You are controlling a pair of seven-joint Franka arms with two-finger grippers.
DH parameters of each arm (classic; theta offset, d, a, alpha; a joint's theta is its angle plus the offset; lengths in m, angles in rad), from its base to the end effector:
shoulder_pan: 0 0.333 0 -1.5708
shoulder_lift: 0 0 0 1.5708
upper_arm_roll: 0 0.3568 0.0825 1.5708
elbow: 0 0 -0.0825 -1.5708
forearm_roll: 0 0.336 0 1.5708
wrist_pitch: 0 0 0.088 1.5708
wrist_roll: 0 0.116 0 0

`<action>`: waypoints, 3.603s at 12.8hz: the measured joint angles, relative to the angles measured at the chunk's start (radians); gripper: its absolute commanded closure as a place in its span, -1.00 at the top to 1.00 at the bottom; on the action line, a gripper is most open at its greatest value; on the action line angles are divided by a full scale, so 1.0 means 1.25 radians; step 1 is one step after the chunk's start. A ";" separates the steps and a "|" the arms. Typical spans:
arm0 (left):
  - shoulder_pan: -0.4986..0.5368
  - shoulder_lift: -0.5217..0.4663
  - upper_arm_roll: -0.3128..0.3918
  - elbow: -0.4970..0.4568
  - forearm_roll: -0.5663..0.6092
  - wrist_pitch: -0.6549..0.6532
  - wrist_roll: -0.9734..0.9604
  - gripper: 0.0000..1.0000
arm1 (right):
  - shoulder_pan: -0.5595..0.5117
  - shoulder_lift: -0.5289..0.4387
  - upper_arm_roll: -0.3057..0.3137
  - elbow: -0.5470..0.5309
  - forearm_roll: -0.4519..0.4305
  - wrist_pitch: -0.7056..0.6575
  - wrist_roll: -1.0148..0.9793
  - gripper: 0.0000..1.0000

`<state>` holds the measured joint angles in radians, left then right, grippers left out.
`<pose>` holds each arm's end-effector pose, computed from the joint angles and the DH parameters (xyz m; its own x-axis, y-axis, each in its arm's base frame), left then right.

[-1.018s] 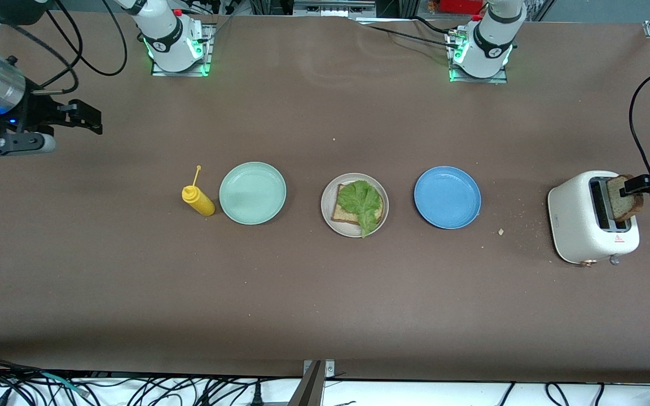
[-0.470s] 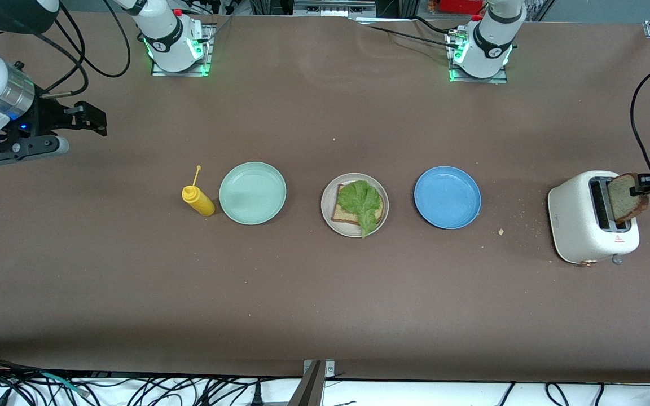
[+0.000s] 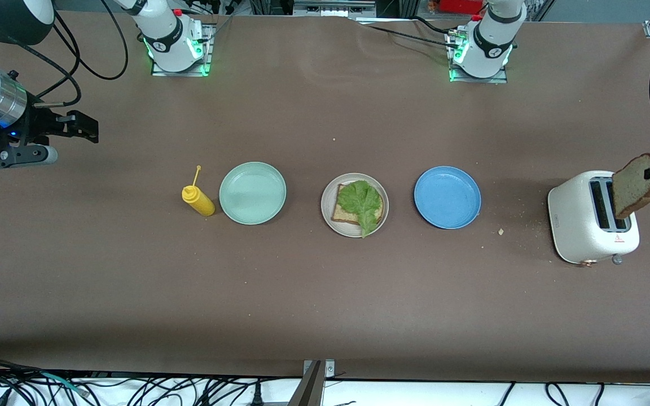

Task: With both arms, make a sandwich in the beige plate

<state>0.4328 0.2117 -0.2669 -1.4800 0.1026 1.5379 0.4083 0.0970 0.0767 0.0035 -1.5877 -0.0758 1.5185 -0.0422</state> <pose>0.5538 0.1223 0.5815 0.9586 -0.2408 -0.1523 -0.2413 -0.9703 0.0152 0.5204 0.0432 0.6059 0.9794 0.1371 -0.1483 0.1485 -0.9865 0.0689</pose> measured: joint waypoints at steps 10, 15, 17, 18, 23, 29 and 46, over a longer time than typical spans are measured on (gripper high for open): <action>-0.125 0.202 -0.079 -0.015 -0.439 -0.097 -0.004 -1.00 | 0.012 0.016 0.006 0.064 0.003 0.030 0.009 1.00; -0.211 0.381 -0.080 -0.011 -0.694 0.009 0.007 -1.00 | 0.010 0.016 -0.004 0.067 0.027 0.030 0.010 1.00; -0.254 0.410 -0.080 -0.010 -0.756 0.071 0.005 -1.00 | 0.012 0.016 0.001 0.068 0.028 0.030 0.010 1.00; -0.268 0.431 -0.080 -0.011 -0.799 0.096 0.005 -1.00 | 0.013 0.016 0.002 0.069 0.028 0.030 0.010 1.00; -0.318 0.509 -0.081 -0.009 -0.848 0.217 0.024 -1.00 | 0.013 0.016 0.000 0.069 0.029 0.030 0.010 1.00; -0.327 0.548 -0.075 -0.009 -0.848 0.244 0.141 1.00 | 0.013 0.017 -0.001 0.069 0.029 0.030 0.010 1.00; -0.209 0.389 -0.069 0.015 -0.442 0.179 0.168 1.00 | 0.013 0.018 0.000 0.069 0.029 0.030 0.010 1.00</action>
<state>0.1714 0.6986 -0.3527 -1.4610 -0.4503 1.7613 0.6178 0.1135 0.0994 0.0037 -1.5013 -0.0397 1.5560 -0.0298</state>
